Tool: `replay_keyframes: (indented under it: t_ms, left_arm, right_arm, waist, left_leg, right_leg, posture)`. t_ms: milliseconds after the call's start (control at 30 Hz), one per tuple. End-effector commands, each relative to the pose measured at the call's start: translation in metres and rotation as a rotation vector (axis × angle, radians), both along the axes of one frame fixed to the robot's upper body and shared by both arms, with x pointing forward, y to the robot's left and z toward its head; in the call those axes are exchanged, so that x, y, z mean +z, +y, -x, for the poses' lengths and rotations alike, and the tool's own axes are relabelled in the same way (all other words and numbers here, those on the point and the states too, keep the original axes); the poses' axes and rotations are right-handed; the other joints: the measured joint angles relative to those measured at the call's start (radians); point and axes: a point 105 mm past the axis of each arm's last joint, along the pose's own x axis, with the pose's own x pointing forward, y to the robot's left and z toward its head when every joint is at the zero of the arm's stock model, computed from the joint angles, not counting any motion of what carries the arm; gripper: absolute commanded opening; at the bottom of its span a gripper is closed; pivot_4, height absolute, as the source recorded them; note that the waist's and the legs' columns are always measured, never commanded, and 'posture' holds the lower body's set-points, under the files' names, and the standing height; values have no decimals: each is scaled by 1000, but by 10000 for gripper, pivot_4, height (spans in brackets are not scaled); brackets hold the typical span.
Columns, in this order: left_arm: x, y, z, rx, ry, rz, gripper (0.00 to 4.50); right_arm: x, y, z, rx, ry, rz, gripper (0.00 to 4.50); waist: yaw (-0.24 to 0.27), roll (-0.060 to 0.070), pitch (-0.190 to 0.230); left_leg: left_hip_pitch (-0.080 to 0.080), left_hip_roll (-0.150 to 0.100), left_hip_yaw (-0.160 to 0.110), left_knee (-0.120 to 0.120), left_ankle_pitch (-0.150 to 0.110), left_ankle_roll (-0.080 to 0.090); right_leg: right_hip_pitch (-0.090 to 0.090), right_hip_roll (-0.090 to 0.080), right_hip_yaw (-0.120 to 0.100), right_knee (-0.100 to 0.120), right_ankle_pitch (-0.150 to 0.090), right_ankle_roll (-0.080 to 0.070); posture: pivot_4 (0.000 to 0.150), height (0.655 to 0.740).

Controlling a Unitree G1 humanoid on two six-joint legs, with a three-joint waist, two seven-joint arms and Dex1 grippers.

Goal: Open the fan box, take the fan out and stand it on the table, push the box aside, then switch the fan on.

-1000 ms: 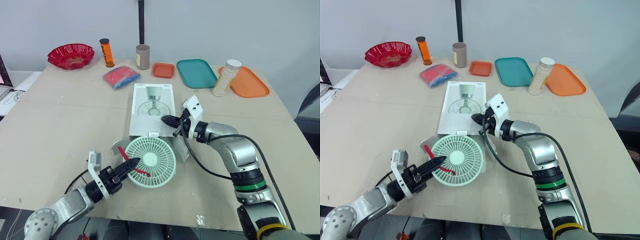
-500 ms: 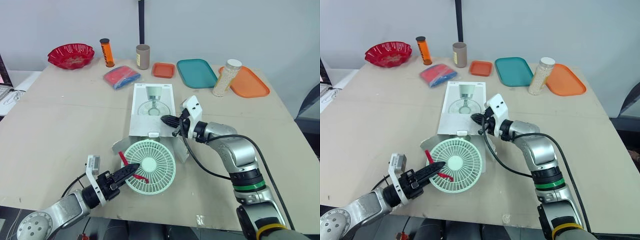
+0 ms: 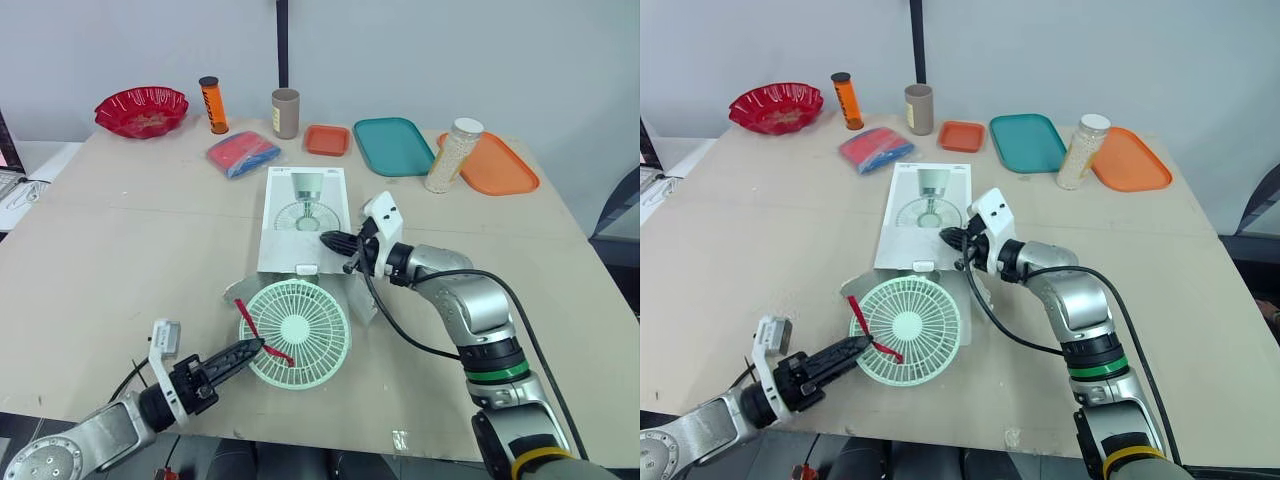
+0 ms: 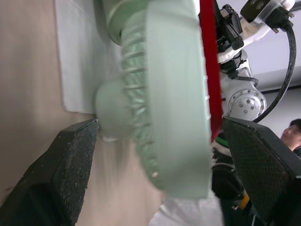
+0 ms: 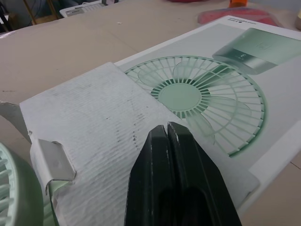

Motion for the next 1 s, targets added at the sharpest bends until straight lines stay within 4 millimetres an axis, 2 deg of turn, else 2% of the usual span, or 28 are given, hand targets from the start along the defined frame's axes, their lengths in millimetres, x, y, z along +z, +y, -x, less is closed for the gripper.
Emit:
replay_keyframes:
  t_ms: [33, 100, 200, 300, 500, 567, 633, 800, 1000]
  left_arm:
    - [16, 14, 3, -4, -122, -24, 44216]
    - [21, 22, 4, -6, -161, -38, 44216]
    - [21, 27, 17, -83, -220, -114, 44216]
    - [15, 38, 21, -115, -322, -299, 44216]
    - [7, 42, 25, -164, -516, -564, 44216]
    - [12, 42, 18, -116, -577, -605, 44216]
    - [12, 39, 13, -114, -711, -731, 44216]
    - [1, 38, 7, -170, -951, -988, 44216]
    - [4, 39, -2, -152, -1199, -1167, 44216]
  right_arm:
    - [14, 3, 3, 31, -46, -5, 0]
    - [15, 4, 3, 34, -49, -5, 0]
    - [18, 5, 4, 41, -54, -12, 0]
    - [22, 5, 6, 49, -61, -19, 0]
    - [26, 6, 9, 66, -70, -22, 0]
    - [27, 6, 9, 70, -69, -23, 0]
    - [26, 6, 9, 73, -68, -20, 0]
    - [25, 6, 9, 84, -66, -16, 0]
    - [24, 3, 8, 91, -64, -5, 0]
  waist:
    - [0, 0, 0]
    - [0, 0, 1]
    - [-1, 0, 1]
    - [-2, -1, 2]
    - [-2, -2, 4]
    - [-1, -2, 4]
    - [-2, -2, 4]
    - [-1, -2, 5]
    - [-1, -2, 5]
  left_leg:
    - [0, 0, 0, 0, 0, 0]
    - [0, 0, 0, 0, 0, 0]
    - [0, 0, 1, -1, 0, 0]
    - [0, 0, 2, -3, 0, 0]
    - [0, 0, 2, -3, 0, 0]
    - [0, 0, 3, -4, 0, 0]
    - [0, 0, 3, -4, 0, 0]
    - [-1, -1, 3, -4, 0, 0]
    - [-1, -1, 4, -4, 0, 1]
  right_leg:
    - [0, 0, 0, 0, 0, 0]
    - [-1, 0, 0, 0, 0, 0]
    - [-1, -1, 0, 0, -1, -1]
    - [-2, -1, 0, 0, -1, -1]
    - [-3, -3, 0, 0, -2, -1]
    - [-3, -3, 0, 0, -2, -2]
    - [-3, -4, 0, 0, -2, -2]
    - [-3, -4, 0, 0, -2, -2]
    - [-4, -4, 0, 1, -2, -2]
  posture:
    - [1500, 7389]
    - [1500, 7389]
    - [1500, 7389]
    - [1500, 7389]
    - [1500, 7389]
    - [1500, 7389]
    - [1500, 7389]
    - [1500, 7389]
    - [1500, 7389]
